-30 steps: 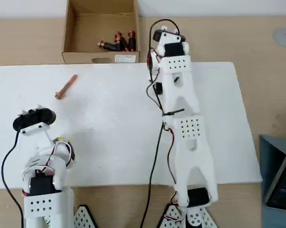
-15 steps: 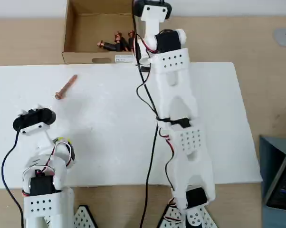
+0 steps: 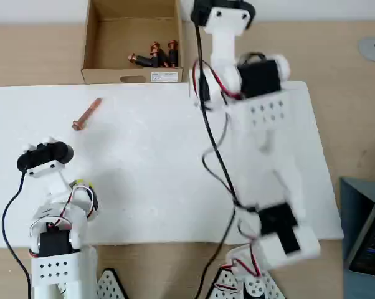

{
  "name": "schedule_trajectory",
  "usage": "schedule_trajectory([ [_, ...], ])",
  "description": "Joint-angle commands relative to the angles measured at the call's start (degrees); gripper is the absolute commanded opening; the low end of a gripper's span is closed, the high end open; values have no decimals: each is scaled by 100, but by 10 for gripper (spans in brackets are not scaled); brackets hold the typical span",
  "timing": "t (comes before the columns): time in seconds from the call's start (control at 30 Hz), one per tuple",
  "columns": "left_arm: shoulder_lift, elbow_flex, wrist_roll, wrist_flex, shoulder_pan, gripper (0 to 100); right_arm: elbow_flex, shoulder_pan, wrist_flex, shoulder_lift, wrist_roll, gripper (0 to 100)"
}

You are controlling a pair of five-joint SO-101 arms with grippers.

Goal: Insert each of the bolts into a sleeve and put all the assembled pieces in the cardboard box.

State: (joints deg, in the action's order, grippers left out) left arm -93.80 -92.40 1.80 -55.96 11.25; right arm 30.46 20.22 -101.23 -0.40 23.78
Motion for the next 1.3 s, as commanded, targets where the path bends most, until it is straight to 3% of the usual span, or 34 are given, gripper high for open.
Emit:
schedule_trajectory([
  [0.0,-48,62,-387,70,26,6,-980,-66,-114,-1130,-53,9],
  [0.17,-4,492,-607,-70,53,6,-2237,-488,-35,-2141,-53,9],
  [0.47,646,2374,-888,-1169,-290,7,-4391,-1042,448,-4189,-62,9],
  [0.77,3486,4738,-897,-1415,-290,3,-6431,-1385,1178,-6273,-79,9],
  [1.1,6589,7288,-932,-1442,-281,7,-7626,-2079,1187,-7565,-88,9],
  [1.27,8022,8598,-1688,-2136,-281,7,-7793,-2246,1319,-7996,-88,9],
])
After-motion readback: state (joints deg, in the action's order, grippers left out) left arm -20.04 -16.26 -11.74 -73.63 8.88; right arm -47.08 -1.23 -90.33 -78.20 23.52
